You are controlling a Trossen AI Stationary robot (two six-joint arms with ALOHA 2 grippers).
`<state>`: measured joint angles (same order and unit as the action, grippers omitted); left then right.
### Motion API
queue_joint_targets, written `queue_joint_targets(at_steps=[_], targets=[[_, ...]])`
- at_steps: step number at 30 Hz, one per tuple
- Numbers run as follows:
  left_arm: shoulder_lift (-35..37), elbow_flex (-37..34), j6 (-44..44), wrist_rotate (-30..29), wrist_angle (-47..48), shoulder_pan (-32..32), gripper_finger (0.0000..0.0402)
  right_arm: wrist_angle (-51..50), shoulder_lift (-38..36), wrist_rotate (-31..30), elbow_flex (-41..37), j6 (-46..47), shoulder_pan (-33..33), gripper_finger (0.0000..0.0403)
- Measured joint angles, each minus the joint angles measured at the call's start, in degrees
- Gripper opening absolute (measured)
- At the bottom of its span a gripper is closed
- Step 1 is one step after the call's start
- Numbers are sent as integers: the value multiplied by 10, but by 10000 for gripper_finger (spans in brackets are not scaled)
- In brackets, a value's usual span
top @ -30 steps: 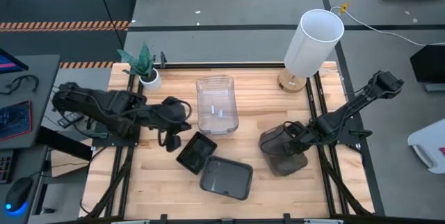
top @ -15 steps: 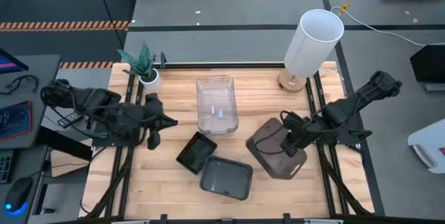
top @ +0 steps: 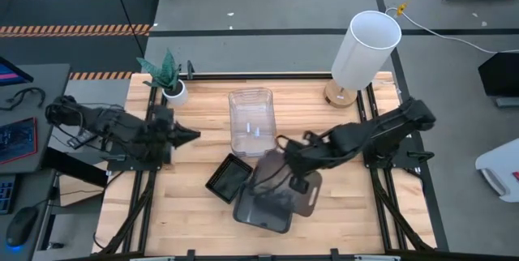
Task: Stack baskets by color
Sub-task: Stack the right black bin on the black bins on the table
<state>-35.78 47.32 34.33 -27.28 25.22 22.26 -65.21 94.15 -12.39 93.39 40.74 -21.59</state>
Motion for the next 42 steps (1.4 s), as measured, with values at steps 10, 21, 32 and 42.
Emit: queue_joint_targets(at_steps=[10,21,32,42], targets=[[89,-13,-22,-42,-15,-3,4,0,145,63,134,-98,23,3],[97,-13,-38,-47,-13,-3,4,-25,236,124,160,-73,21,3],[100,-13,-40,-45,-3,-3,4,-38,258,153,161,-73,21,4],[123,-77,-65,-20,-72,-2,4,-31,265,175,161,-74,22,66]])
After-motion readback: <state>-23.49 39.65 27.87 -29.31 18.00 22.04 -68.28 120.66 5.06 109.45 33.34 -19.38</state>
